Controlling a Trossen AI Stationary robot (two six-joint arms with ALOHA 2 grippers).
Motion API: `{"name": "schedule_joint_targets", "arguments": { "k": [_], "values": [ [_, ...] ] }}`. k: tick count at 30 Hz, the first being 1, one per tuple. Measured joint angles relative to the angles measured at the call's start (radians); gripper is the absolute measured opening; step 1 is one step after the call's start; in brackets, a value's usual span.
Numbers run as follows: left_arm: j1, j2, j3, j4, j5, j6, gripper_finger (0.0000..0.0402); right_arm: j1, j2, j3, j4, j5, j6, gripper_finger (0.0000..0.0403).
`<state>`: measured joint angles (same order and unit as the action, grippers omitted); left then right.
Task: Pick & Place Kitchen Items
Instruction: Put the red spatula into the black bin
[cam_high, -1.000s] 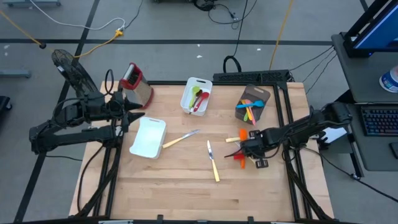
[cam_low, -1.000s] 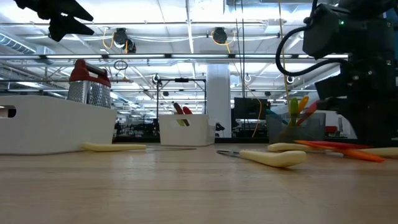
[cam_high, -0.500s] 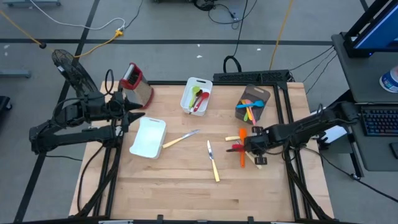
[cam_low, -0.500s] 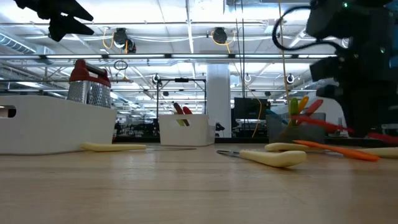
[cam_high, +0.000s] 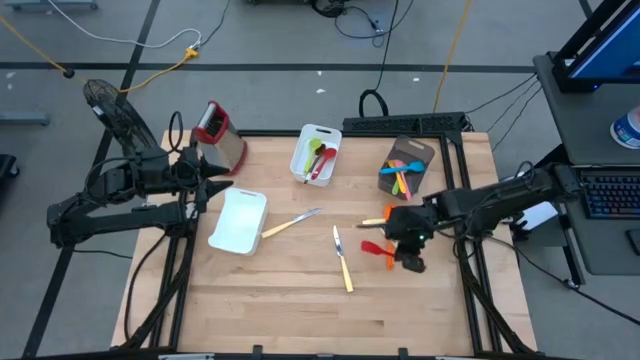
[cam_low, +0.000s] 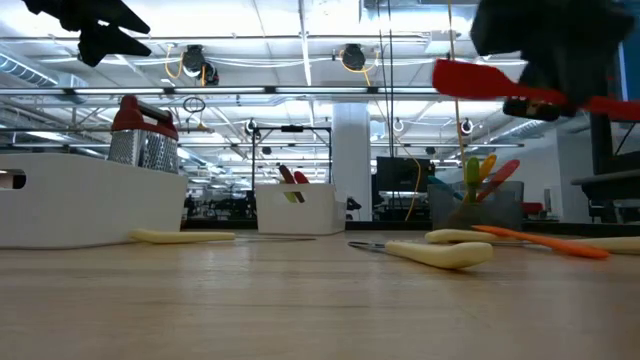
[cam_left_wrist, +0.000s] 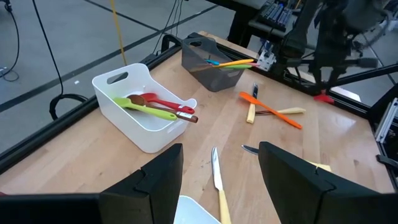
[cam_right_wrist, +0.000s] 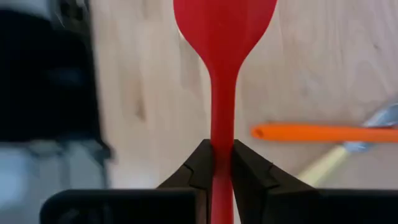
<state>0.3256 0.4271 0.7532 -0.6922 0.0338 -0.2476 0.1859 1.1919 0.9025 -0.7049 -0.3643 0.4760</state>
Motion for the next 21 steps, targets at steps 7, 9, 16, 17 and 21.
{"name": "schedule_joint_targets", "arguments": {
  "k": [7, 9, 16, 17, 21],
  "values": [
    [0.000, 0.000, 0.000, 0.000, 0.000, 0.006, 0.0216, -0.104, -0.016, 0.019, 0.266, -0.116, 0.344, 0.0026],
    [0.000, 0.000, 0.000, 0.000, 0.000, 0.007, 0.0216, -0.144, -0.029, 0.019, 0.358, -0.142, 0.476, 0.0026],
    [0.000, 0.000, 0.000, 0.000, -0.001, 0.009, 0.0216, -0.292, -0.094, 0.019, 0.625, -0.159, 0.897, 0.0026],
    [0.000, 0.000, 0.000, 0.000, -0.001, 0.009, 0.0216, -0.315, -0.103, 0.019, 0.643, -0.154, 0.947, 0.0026],
    [0.000, 0.000, 0.000, 0.000, -0.001, 0.009, 0.0216, -0.404, -0.137, 0.019, 0.682, -0.098, 1.101, 0.0026]
  ]
}}
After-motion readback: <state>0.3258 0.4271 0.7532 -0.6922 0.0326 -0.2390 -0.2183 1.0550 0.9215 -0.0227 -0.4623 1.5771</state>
